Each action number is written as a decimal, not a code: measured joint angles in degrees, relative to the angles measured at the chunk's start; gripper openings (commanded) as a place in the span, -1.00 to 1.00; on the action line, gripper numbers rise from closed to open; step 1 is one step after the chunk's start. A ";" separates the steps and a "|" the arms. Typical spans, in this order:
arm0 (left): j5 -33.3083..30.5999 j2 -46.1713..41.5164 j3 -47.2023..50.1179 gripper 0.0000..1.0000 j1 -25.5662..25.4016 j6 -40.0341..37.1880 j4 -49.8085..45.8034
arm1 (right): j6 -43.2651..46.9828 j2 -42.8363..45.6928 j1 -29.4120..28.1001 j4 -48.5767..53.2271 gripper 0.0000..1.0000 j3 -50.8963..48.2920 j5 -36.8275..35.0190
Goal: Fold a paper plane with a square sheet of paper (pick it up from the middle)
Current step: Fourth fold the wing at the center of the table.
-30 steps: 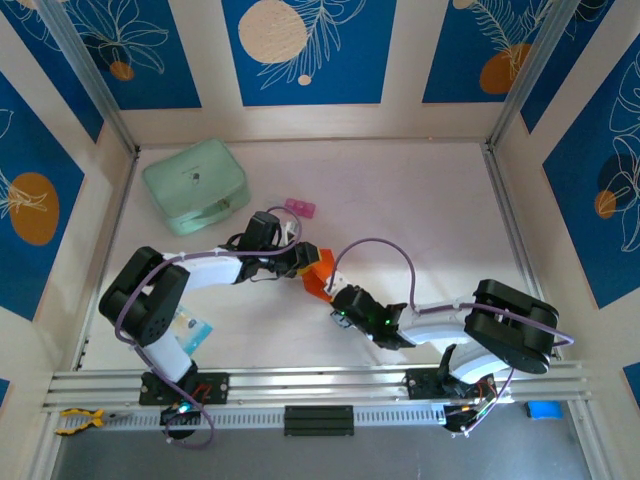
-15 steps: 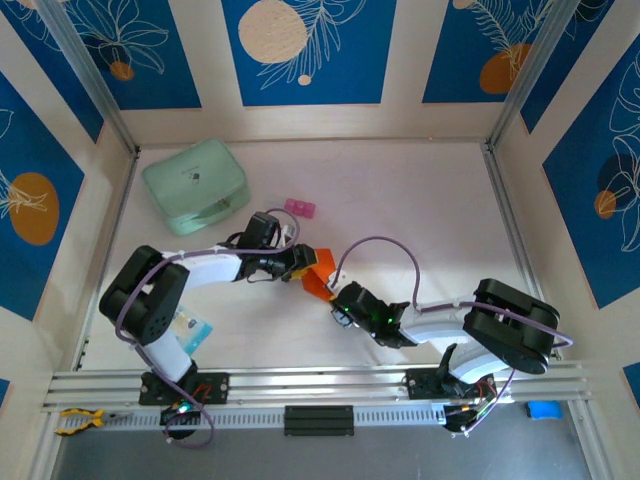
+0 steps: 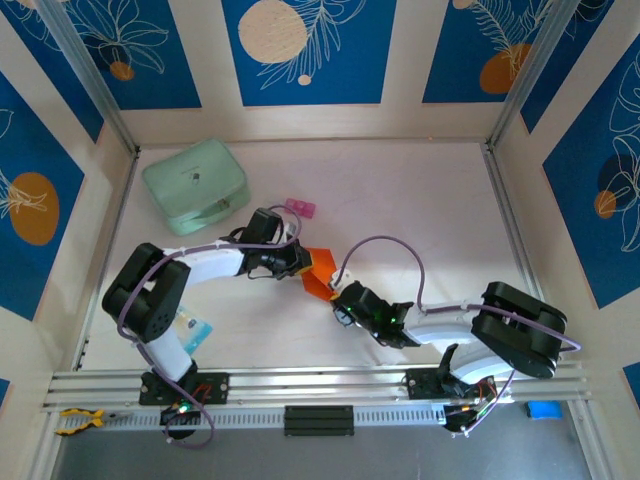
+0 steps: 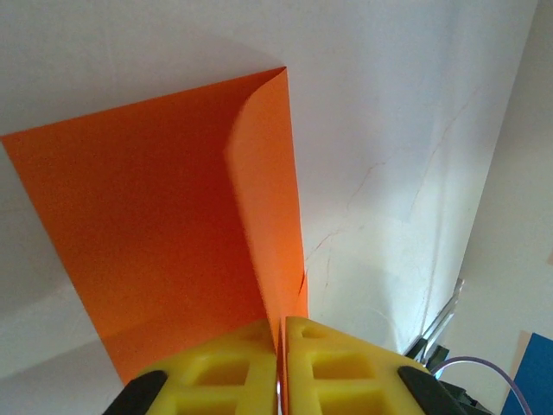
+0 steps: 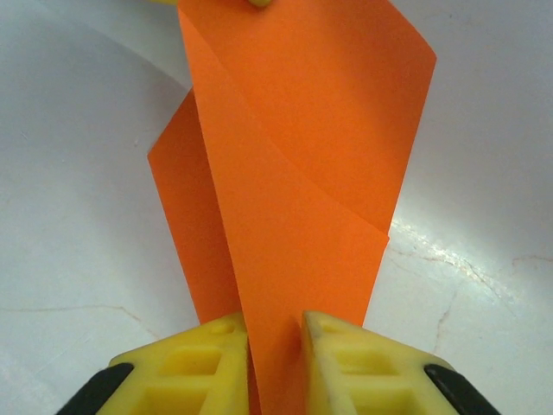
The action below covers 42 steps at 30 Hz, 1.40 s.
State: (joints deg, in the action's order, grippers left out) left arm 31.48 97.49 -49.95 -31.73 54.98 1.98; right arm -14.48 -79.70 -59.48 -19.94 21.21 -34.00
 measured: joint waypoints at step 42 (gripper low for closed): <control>1.99 0.28 -2.32 -0.91 0.13 0.26 -3.43 | 4.66 -0.72 0.52 1.14 -0.37 0.04 -0.50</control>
State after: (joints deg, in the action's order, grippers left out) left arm 33.47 97.78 -52.27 -31.59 55.24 -1.45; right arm -9.82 -80.42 -58.96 -18.81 21.26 -34.50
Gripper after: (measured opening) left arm 0.068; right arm 0.304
